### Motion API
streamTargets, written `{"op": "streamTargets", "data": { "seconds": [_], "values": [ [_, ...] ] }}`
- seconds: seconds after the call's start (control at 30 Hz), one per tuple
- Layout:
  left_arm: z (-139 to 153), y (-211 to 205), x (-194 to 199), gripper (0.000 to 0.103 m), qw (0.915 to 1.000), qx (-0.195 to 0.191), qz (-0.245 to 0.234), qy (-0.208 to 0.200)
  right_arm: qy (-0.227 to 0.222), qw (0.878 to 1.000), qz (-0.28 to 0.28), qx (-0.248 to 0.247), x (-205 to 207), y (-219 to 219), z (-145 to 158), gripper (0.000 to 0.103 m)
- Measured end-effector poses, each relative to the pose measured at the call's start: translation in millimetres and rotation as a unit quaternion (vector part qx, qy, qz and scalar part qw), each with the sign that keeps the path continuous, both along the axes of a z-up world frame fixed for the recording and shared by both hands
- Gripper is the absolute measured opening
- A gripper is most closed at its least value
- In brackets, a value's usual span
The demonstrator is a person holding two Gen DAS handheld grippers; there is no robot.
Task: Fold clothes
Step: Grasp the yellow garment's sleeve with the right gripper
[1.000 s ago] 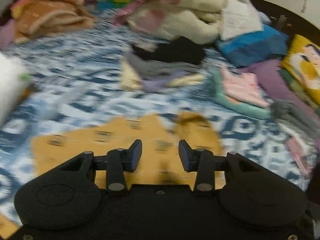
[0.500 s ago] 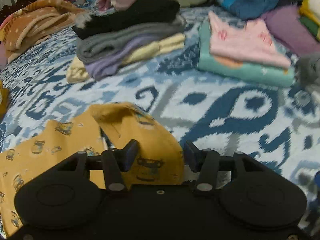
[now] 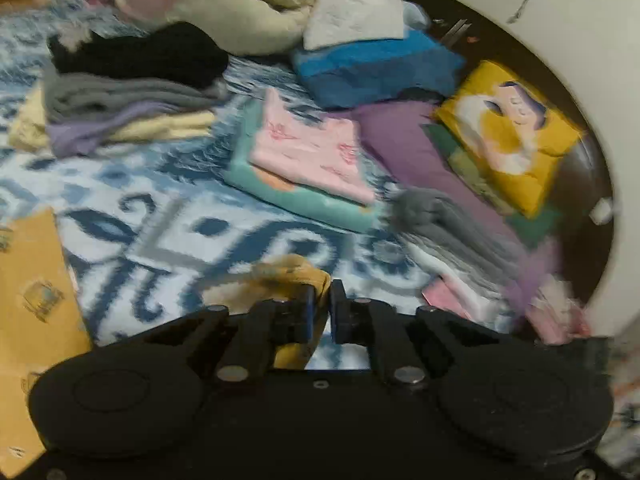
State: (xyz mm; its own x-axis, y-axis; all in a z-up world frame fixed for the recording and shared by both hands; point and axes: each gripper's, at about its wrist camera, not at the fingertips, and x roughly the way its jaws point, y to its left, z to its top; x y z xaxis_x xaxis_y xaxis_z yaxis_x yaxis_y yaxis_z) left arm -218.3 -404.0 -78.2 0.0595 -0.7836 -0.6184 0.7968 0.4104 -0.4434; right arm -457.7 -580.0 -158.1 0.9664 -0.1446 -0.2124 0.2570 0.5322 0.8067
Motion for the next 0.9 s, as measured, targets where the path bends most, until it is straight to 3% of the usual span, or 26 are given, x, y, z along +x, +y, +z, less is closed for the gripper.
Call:
{"op": "streamTargets", "data": {
  "seconds": [0.03,0.1,0.17,0.33,0.4,0.53,0.7,0.83,0.9],
  "values": [
    [-7,2,4,0.060,0.9979,0.043,0.038,-0.029,0.000,1.000,0.001,0.001,0,1,0,0.084],
    [-16,15,11,0.060,0.9936,0.069,0.082,-0.036,0.002,1.000,0.002,0.001,4,2,0,0.084],
    [-13,35,7,0.060,0.9953,0.039,0.086,-0.022,0.002,1.000,0.004,0.003,7,2,-1,0.084],
    [2,91,-29,0.060,0.9936,0.017,0.098,-0.053,0.008,1.000,-0.002,0.013,10,-5,-5,0.078],
    [4,118,-38,0.060,0.9925,0.008,0.112,-0.049,0.014,0.999,0.002,0.043,13,-11,-13,0.072],
    [1,164,-60,0.061,0.9908,-0.043,0.128,0.001,0.024,0.992,0.028,0.119,15,-12,-28,0.060],
    [-16,175,-98,0.061,0.9917,-0.010,0.106,-0.071,-0.007,0.973,0.059,0.223,17,-5,-44,0.060],
    [-41,181,-100,0.061,0.9925,0.012,0.105,-0.062,0.005,0.974,0.034,0.223,26,5,-46,0.055],
    [-50,182,-96,0.061,0.9922,0.023,0.109,-0.056,-0.010,0.973,0.013,0.232,27,6,-49,0.055]
  ]
}}
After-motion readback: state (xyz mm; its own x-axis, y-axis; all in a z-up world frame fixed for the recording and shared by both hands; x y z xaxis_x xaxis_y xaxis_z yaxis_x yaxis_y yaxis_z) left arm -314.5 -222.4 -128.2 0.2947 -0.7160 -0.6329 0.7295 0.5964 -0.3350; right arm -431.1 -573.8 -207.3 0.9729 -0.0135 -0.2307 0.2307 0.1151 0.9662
